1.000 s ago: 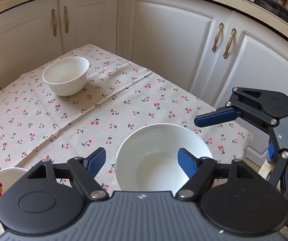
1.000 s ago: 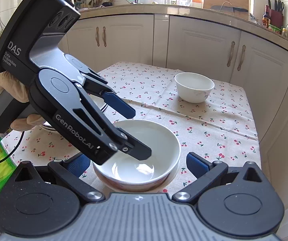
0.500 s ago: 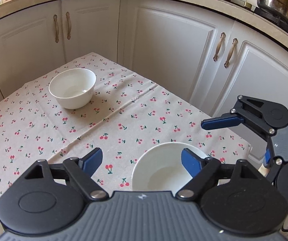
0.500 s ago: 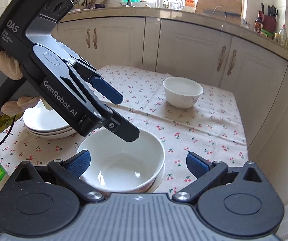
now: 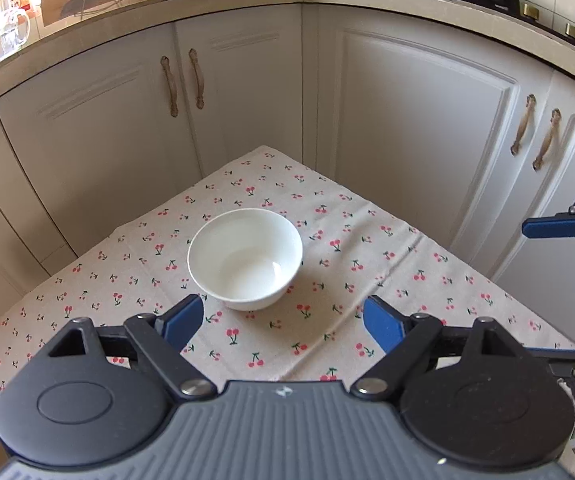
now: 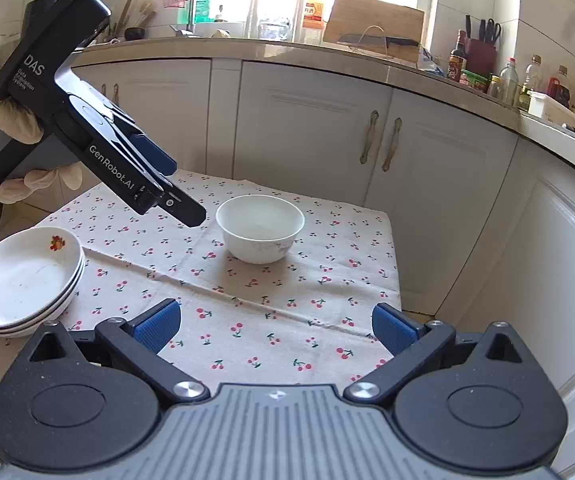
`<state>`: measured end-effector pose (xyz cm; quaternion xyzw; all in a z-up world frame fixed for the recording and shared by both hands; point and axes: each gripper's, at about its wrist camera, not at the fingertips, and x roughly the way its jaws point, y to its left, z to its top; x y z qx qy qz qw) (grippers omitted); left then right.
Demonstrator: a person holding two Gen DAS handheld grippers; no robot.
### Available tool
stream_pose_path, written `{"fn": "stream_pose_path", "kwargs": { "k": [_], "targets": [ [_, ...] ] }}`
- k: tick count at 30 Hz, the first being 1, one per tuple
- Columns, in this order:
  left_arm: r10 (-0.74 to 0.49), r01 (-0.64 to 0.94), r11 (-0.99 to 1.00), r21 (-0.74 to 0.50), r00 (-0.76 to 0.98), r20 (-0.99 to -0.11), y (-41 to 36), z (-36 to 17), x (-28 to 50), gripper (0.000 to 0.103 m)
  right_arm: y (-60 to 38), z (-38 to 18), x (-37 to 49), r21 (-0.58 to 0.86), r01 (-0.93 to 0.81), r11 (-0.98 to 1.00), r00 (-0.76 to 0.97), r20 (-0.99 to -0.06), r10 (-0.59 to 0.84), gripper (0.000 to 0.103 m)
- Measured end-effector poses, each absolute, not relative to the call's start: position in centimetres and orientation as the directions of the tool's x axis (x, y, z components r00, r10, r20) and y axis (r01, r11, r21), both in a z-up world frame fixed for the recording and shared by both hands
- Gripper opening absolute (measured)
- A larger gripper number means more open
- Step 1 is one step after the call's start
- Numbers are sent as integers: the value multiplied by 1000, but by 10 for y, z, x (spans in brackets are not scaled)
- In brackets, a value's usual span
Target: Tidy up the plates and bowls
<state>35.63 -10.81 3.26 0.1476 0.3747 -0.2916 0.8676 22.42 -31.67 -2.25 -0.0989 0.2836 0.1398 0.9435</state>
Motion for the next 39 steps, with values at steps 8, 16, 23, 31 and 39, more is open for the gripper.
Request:
{"fn": "stream_pose_path", "kwargs": {
  "k": [8,16,23,31,39],
  "targets": [
    [-414,595,803,-20,533,-738,-110,21,387,87,-327,-31,263,-107,-320,942,778,-597,196,103],
    [-429,595,802,-51,515,-742,-106,10,388,87,-331,-56,292,-88,-362,928,739,-634,228,103],
    [-414,567,822,-59,524,-744,-94,5,401,87,-334,-74,317,-24,-395,918,702,-653,285,103],
    [-418,558,825,-84,505,-755,-92,-12,428,87,-319,-89,350,-12,-470,882,663,-664,345,103],
    [-405,566,820,-78,480,-778,-104,-34,453,85,-301,-97,379,-52,-565,823,639,-659,397,103]
  ]
}}
